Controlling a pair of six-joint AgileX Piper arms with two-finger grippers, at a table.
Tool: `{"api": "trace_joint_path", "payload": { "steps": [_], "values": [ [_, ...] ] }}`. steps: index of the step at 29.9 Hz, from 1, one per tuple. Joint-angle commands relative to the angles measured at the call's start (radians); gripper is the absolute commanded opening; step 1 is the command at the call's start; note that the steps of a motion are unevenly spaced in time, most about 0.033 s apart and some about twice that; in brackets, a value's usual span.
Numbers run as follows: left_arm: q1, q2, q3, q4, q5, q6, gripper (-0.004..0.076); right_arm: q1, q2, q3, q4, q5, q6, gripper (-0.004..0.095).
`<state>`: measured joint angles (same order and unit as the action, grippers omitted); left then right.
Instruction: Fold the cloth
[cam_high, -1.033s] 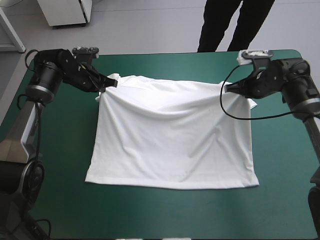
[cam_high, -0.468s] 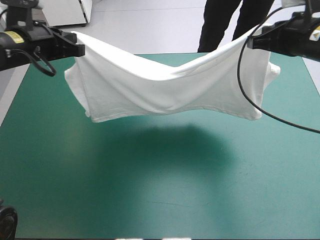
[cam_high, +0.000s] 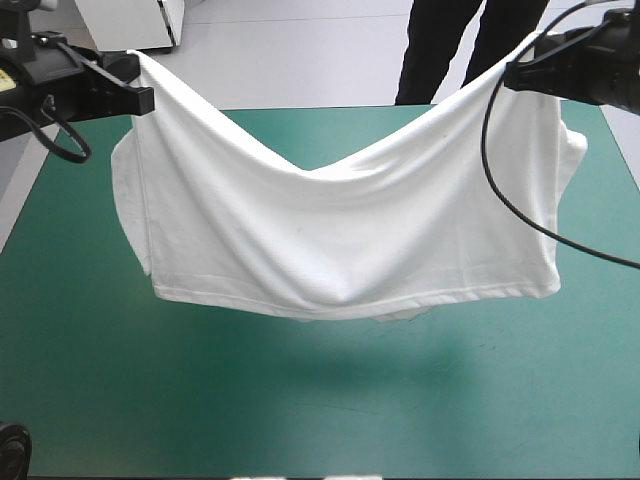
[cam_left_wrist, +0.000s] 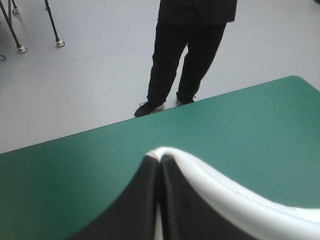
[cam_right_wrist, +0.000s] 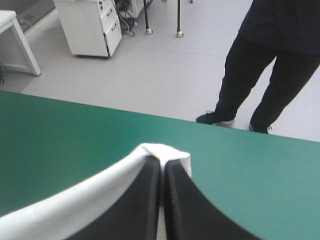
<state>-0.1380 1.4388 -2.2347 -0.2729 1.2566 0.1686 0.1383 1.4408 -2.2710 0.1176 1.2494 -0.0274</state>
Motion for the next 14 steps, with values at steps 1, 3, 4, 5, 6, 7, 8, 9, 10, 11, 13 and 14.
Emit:
{"api": "trace_joint_path", "payload": {
  "steps": [1, 3, 4, 5, 6, 7, 8, 9, 10, 11, 13, 14],
  "values": [
    [-0.004, 0.039, -0.020, 0.001, -0.130, -0.002, -0.0022, -0.001, 0.048, 0.004, -0.026, -0.049, -0.009, -0.0017],
    [-0.004, 0.085, -0.020, 0.019, -0.175, -0.002, -0.0022, -0.001, 0.090, 0.011, -0.029, -0.085, -0.009, -0.0017],
    [-0.004, 0.110, -0.020, 0.029, -0.202, -0.002, -0.0022, -0.001, 0.116, 0.011, -0.029, -0.108, -0.009, -0.0017],
    [-0.004, 0.130, -0.020, 0.030, -0.220, -0.002, -0.0022, -0.001, 0.141, 0.011, -0.029, -0.134, -0.009, -0.0017],
    [-0.004, 0.155, -0.020, 0.030, -0.244, -0.002, -0.0022, -0.001, 0.162, 0.011, -0.029, -0.157, -0.009, -0.0017],
    [-0.004, 0.181, -0.020, 0.030, -0.266, -0.002, -0.0022, -0.001, 0.185, 0.011, -0.031, -0.189, -0.009, -0.0016],
    [-0.004, 0.200, -0.020, 0.030, -0.290, -0.002, -0.0022, -0.001, 0.206, 0.011, -0.033, -0.223, -0.009, -0.0017],
    [-0.004, 0.222, -0.020, 0.030, -0.313, -0.002, -0.0022, -0.001, 0.224, 0.008, -0.033, -0.251, -0.009, -0.0017],
    [-0.004, 0.240, -0.020, 0.029, -0.337, -0.002, -0.0022, -0.001, 0.238, 0.003, -0.033, -0.280, -0.009, -0.0017],
    [-0.004, 0.251, -0.020, 0.026, -0.357, -0.002, -0.0022, -0.001, 0.247, 0.001, -0.033, -0.307, -0.009, -0.0017],
    [-0.004, 0.269, -0.020, 0.024, -0.411, -0.002, -0.0022, -0.001, 0.255, -0.007, -0.033, -0.339, -0.009, -0.0017],
    [-0.004, 0.274, -0.020, 0.024, -0.431, -0.002, -0.0022, -0.001, 0.255, -0.007, -0.038, -0.339, -0.017, -0.0017]
  ]
}}
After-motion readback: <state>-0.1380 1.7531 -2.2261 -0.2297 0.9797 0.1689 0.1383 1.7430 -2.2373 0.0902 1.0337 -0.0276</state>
